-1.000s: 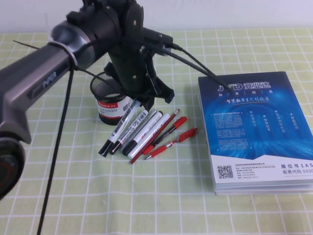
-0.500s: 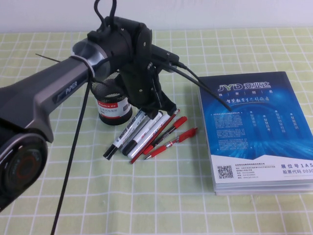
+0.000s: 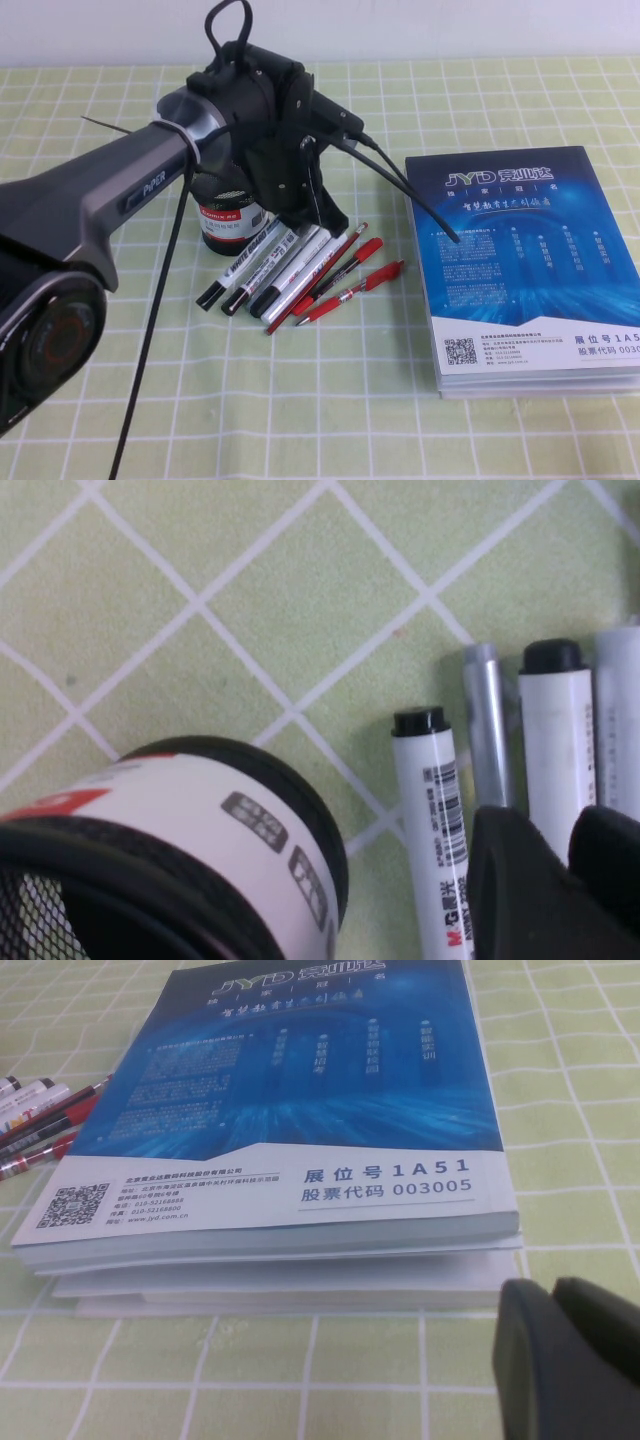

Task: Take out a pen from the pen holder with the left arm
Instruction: Place the pen on the table

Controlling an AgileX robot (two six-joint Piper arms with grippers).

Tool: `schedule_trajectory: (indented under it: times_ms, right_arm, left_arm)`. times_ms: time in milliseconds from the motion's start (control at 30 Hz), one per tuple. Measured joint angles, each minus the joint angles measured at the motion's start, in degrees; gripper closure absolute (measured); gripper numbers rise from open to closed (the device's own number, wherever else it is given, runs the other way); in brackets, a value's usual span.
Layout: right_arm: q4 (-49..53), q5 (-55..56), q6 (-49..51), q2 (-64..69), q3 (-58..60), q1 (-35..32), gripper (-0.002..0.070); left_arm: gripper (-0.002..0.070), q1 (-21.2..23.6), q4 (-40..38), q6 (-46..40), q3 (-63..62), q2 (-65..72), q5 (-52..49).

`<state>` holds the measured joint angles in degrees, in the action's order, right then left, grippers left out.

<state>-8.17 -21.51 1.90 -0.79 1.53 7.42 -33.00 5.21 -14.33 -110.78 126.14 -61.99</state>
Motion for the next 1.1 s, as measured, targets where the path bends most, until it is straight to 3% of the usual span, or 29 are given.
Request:
schedule_trajectory:
  times_ms: [300,1100]
  right_arm:
    - [0.00,0.00,0.00,0.00,0.00,0.00,0.0691]
    - [0.00,0.00,0.00,0.00,0.00,0.00,0.0691]
  left_arm:
    - [0.0589,-1.71,-0.38,4.07,0.00,-0.09,-3.24]
    - [0.0589,-7.78,-9.12,4.51,-3.10,1.41,-4.76]
